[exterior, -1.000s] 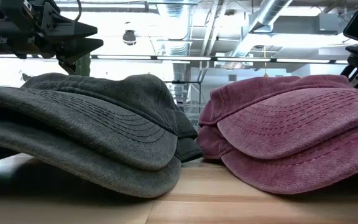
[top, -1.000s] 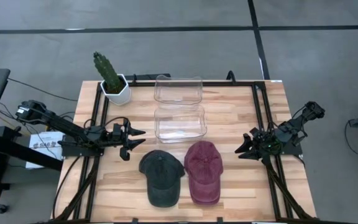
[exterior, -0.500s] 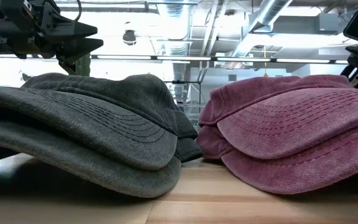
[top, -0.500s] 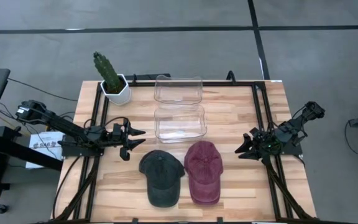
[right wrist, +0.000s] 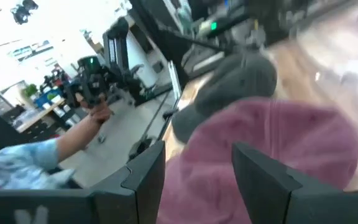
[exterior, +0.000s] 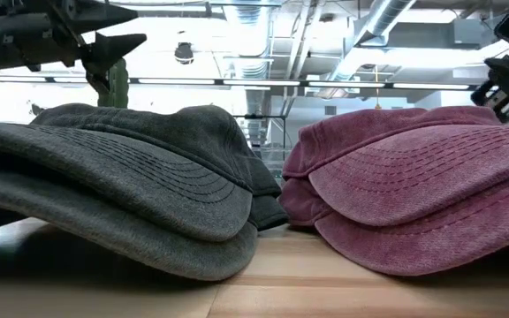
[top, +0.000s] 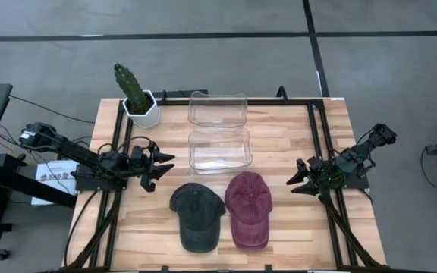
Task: Pick & Place hat
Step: Put the top black cap into the bottom transparent bin
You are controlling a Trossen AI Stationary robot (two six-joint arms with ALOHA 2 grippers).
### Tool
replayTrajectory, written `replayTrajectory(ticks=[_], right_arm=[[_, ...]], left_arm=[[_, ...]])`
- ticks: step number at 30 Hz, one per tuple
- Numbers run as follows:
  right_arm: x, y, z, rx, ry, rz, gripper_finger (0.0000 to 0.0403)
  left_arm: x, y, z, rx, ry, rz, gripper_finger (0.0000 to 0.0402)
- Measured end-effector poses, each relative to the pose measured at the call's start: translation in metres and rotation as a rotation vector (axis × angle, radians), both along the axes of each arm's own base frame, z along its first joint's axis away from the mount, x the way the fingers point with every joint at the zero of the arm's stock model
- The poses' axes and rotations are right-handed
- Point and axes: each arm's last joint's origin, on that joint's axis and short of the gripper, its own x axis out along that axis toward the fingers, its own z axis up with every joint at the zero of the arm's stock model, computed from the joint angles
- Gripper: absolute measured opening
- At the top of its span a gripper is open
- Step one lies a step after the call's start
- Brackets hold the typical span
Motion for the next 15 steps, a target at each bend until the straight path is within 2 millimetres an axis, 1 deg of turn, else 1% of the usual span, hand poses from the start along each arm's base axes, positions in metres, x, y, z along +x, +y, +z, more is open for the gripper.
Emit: replayTrajectory(ticks=[3,6,8,12,15], right_arm=[[0.001,-0.002,0.007,-0.052,-0.09,-0.04,0.0175],[0.001,-0.002,0.015,-0.058,-0.175,-0.048,0.0175],[0.001,-0.002,0.018,-0.095,-0.22,-0.051,0.0175],[0.001,-0.003,0.021,-0.182,-0.286,-0.064,0.0175],[0.002,-0.005,0.022,-0.257,-0.314,-0.087,0.0175]], left_arm=[[0.003,-0.001,-0.005,-0.03,0.035,-0.011,0.0163],[0.008,-0.002,-0.014,-0.015,0.102,-0.01,0.0163],[0.014,-0.004,-0.019,0.0,0.147,-0.009,0.0163],[0.031,-0.01,-0.024,0.027,0.22,-0.015,0.0163],[0.051,-0.019,-0.024,0.049,0.255,-0.071,0.0163]])
